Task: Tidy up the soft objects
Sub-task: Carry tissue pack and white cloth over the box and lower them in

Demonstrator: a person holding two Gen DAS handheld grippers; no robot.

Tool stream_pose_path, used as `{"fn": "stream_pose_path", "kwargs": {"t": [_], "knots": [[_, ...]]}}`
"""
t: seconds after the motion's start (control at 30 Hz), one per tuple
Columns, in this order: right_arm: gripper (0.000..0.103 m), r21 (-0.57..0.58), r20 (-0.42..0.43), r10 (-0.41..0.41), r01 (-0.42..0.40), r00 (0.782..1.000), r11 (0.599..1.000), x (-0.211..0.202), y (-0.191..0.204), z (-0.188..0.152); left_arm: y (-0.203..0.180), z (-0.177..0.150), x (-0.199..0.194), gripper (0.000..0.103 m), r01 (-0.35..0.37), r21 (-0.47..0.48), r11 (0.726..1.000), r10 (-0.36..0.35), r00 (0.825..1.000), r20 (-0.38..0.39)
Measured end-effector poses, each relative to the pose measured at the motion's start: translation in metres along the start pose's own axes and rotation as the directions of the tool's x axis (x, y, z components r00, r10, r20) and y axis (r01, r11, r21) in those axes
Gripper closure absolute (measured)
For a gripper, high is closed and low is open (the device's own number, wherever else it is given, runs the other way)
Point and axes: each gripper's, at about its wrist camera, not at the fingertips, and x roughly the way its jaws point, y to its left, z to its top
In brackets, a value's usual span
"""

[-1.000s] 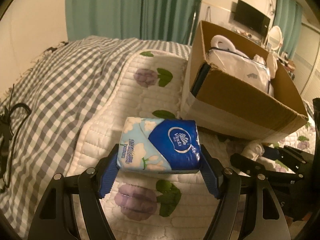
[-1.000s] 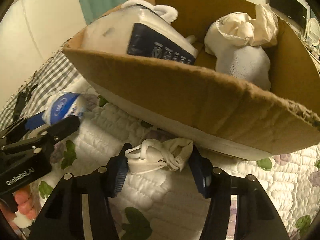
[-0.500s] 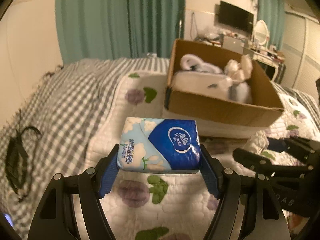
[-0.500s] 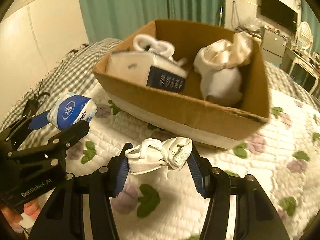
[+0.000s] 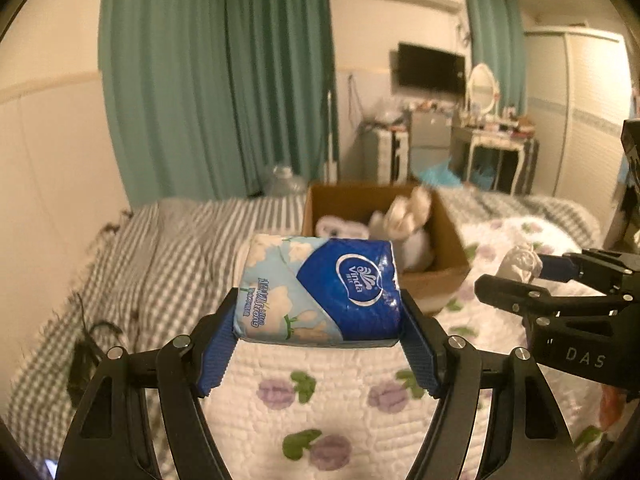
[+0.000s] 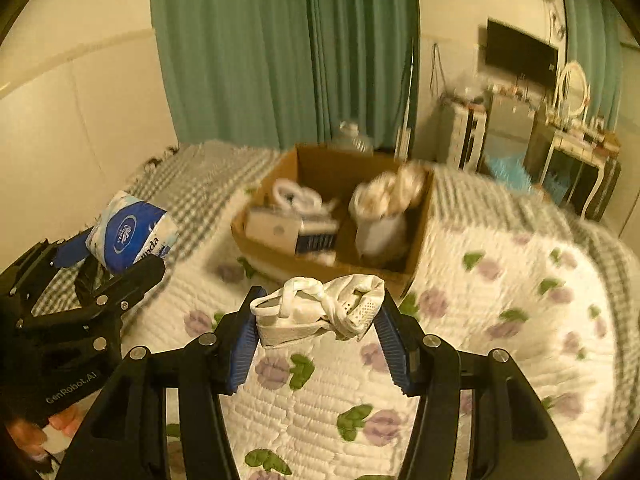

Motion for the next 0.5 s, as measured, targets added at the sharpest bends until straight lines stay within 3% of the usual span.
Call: {"fn": "stream_pose_path", "kwargs": {"t": [0.3,0.5], "knots": [[0.049,-0.022,0.164,-0.027,0.031,0.986,0.999,-0.046,-0.008,0.076,0.01,0.082,-0.003,0.031,0.062,-0.017,0.998,-0.06,0.993,0.104],[0.049,0.025,0.186,-0.024,0.02,0.982,1.0,-0.004,-0.029,0.124,0.005,0.125,0.061,0.031,0.067,-0.009,0.998,-0.066,0.994,0.086]]}}
